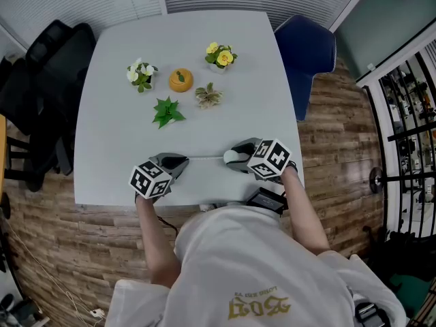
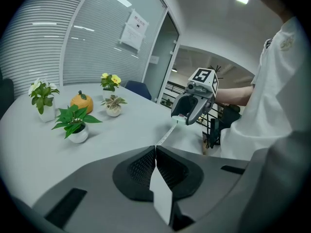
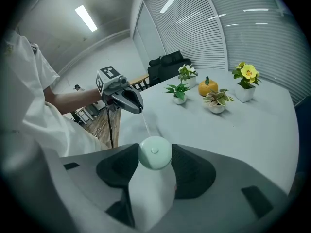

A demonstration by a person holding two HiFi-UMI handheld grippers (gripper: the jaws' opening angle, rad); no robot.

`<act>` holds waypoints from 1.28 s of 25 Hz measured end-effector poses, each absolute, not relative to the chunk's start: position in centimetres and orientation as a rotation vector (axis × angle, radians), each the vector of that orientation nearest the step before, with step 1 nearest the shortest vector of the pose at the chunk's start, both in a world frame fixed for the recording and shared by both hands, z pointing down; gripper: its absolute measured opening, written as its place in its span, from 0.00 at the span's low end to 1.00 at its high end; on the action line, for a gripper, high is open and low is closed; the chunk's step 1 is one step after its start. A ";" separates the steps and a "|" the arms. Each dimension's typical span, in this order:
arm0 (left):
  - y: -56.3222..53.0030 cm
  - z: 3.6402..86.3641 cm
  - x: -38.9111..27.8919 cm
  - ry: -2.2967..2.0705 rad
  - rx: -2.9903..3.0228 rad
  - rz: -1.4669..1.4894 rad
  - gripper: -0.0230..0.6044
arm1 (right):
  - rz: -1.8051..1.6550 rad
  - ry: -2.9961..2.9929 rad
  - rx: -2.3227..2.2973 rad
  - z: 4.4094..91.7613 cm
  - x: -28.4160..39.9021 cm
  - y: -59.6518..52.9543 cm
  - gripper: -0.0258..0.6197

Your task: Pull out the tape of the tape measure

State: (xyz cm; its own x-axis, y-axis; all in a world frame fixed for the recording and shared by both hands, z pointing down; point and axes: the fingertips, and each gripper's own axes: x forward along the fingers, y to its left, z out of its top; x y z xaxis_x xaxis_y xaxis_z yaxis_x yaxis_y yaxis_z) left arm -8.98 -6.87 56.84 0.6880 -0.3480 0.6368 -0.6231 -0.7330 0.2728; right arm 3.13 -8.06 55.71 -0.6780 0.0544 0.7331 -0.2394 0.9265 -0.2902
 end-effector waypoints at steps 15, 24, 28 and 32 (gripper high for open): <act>-6.7 57.2 -10.3 -0.776 2.383 0.769 0.05 | 0.486 -2.259 0.147 56.0 4.1 -8.5 0.39; -6.6 57.6 -11.5 -0.799 2.359 0.772 0.05 | 0.487 -2.241 0.152 56.3 4.3 -8.7 0.39; -6.7 57.9 -12.1 -0.809 2.346 0.771 0.05 | 0.494 -2.235 0.156 56.5 4.4 -8.9 0.39; -6.7 58.2 -12.7 -0.819 2.330 0.770 0.05 | 0.505 -2.227 0.164 56.7 4.7 -9.1 0.39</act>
